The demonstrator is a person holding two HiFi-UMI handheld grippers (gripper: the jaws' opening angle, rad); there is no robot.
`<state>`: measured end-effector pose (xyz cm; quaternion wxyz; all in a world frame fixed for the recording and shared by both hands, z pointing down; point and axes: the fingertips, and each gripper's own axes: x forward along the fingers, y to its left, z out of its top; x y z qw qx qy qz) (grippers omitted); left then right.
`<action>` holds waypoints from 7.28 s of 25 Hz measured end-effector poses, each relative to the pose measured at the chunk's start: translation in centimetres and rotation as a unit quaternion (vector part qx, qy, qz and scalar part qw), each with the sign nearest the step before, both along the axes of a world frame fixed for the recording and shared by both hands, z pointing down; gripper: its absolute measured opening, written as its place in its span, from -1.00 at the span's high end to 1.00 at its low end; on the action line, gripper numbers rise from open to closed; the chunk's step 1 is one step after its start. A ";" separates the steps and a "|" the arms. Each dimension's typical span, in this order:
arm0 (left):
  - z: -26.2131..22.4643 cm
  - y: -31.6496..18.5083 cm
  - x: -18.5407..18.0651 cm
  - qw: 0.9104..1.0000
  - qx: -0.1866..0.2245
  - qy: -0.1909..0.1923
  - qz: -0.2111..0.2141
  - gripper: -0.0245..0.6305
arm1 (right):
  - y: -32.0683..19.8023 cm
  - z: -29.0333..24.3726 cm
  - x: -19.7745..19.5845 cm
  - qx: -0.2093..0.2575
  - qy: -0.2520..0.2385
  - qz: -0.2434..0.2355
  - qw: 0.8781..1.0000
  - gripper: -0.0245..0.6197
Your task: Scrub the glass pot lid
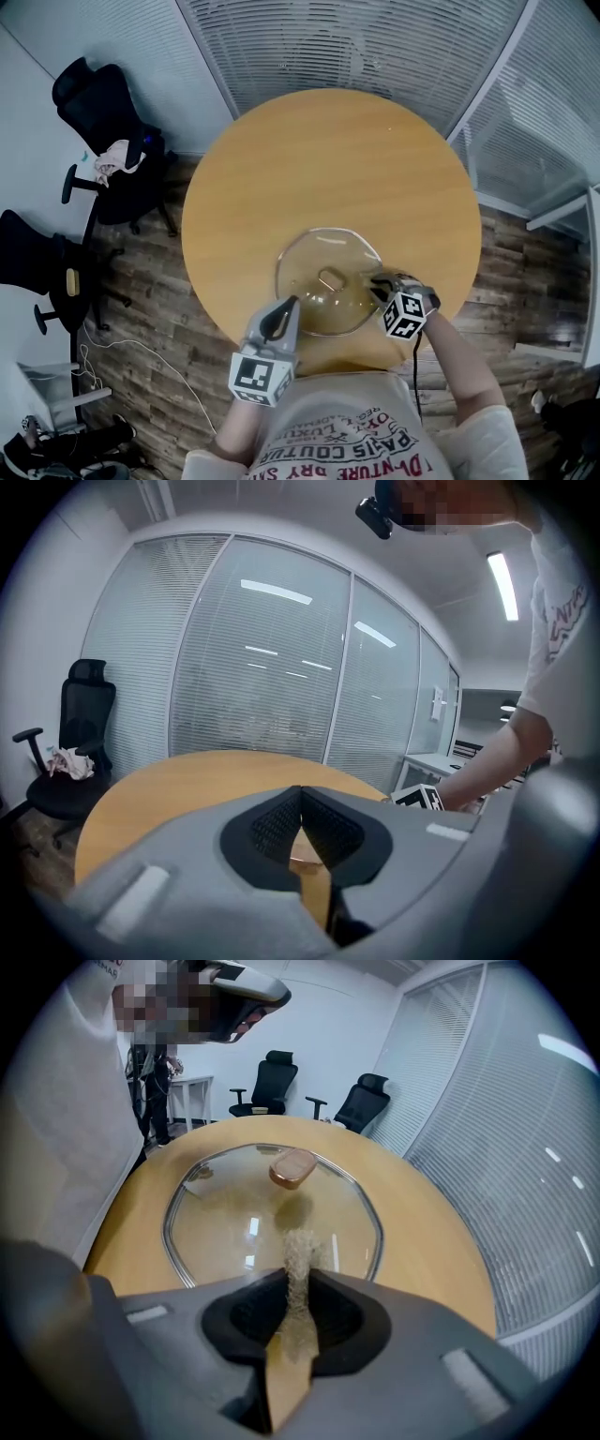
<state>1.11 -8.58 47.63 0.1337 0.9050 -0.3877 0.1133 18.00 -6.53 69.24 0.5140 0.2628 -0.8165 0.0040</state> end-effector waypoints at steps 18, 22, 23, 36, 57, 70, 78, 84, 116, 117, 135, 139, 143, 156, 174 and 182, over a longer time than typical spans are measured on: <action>1.8 2.4 -3.8 0.998 -0.020 -0.006 0.053 0.90 | 5.6 -0.6 -4.1 -0.056 -0.064 0.279 0.957 0.71; 2.0 2.6 -4.6 0.998 -0.022 -0.003 0.063 0.90 | 6.5 -0.8 -5.8 -0.053 -0.068 0.315 0.945 0.71; 2.0 2.6 -4.9 0.998 -0.022 -0.003 0.065 0.90 | 6.7 -0.8 -6.2 -0.053 -0.067 0.323 0.943 0.71; 2.6 2.0 -8.6 0.997 -0.028 0.001 0.065 0.90 | 7.2 -1.1 -12.7 -0.087 -0.103 0.368 0.920 0.71; 1.8 -0.6 -11.2 1.000 -0.024 -0.002 -0.012 0.90 | 0.9 -8.0 -13.6 -0.062 -0.187 0.331 0.923 0.71; 2.5 -1.8 -8.7 0.995 -0.036 -0.027 -0.090 0.90 | -8.3 -4.4 -3.2 -0.093 -0.143 0.312 0.935 0.71; 4.2 -0.6 -7.6 0.985 -0.066 -0.035 -0.156 0.90 | -9.8 -1.3 -2.2 -0.160 -0.150 0.302 0.928 0.71; 4.5 -0.1 -7.7 0.985 -0.060 -0.041 -0.157 0.90 | -10.6 -1.2 -4.1 -0.168 -0.137 0.267 0.939 0.71; 4.4 -2.0 -16.8 0.992 -0.077 -0.031 -0.099 0.90 | -10.8 -1.4 -14.7 -0.270 0.055 0.095 0.957 0.72; 4.3 -2.0 -17.0 0.992 -0.076 -0.031 -0.099 0.90 | -10.7 -1.4 -14.9 -0.267 0.064 0.086 0.958 0.72; 4.4 -2.7 -16.5 0.994 -0.073 -0.035 -0.075 0.90 | -5.7 -1.6 -20.9 -0.224 0.114 -0.121 0.960 0.72; 4.5 -2.8 -16.1 0.994 -0.072 -0.035 -0.077 0.90 | -4.3 -1.5 -20.5 -0.213 0.128 -0.159 0.956 0.72; 4.3 -2.9 -15.6 0.994 -0.070 -0.036 -0.073 0.90 | -3.3 -1.7 -19.9 -0.224 0.128 -0.167 0.952 0.71; 4.0 -0.7 -14.3 0.994 -0.072 -0.048 -0.061 0.90 | 2.1 -2.0 -17.6 -0.245 0.101 -0.181 0.947 0.71; 4.0 0.1 -11.7 0.996 -0.073 -0.040 -0.043 0.90 | 4.5 -3.8 -14.7 -0.317 0.032 -0.030 0.947 0.72; 3.8 -0.8 -12.1 0.995 -0.070 -0.036 -0.061 0.90 | -6.9 -7.2 -12.8 -0.214 -0.041 0.139 0.966 0.72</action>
